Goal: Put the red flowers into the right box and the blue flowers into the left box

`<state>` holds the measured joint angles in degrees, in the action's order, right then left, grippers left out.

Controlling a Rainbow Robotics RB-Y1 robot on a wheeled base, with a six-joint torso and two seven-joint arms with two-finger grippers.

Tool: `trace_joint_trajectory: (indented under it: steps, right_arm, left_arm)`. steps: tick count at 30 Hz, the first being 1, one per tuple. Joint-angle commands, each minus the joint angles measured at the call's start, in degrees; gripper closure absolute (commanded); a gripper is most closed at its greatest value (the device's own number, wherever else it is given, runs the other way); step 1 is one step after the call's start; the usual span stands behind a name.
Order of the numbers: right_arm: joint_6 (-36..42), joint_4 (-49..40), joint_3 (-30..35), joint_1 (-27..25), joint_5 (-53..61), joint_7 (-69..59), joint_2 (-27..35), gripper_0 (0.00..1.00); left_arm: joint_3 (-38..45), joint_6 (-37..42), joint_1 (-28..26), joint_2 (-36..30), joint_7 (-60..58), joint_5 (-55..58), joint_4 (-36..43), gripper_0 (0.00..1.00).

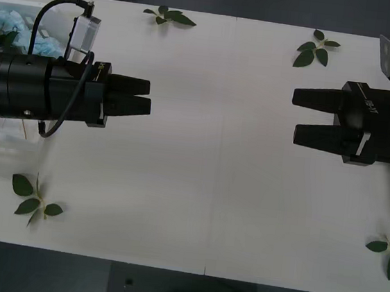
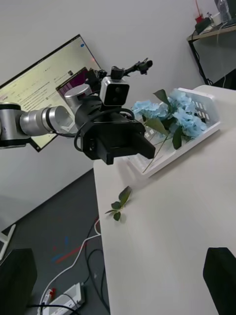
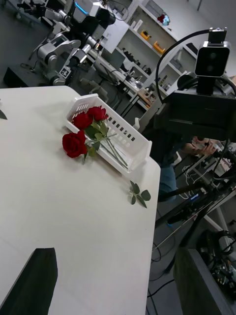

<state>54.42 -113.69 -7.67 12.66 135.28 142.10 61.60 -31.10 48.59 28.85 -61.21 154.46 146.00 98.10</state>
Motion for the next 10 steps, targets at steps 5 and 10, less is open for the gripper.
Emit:
trace_joint_trajectory:
  steps: [5, 10]
  right_arm:
    - [0.1, -0.8, 1.1, 0.7, 0.6, 1.2, -0.9, 0.00]
    - [0.1, -0.8, 1.1, 0.7, 0.6, 1.2, -0.9, 0.00]
  left_arm:
    - [1.2, -0.2, 0.9, -1.5, 0.5, 0.5, 0.4, 0.32]
    - [1.2, -0.2, 0.9, -1.5, 0.5, 0.5, 0.4, 0.31]
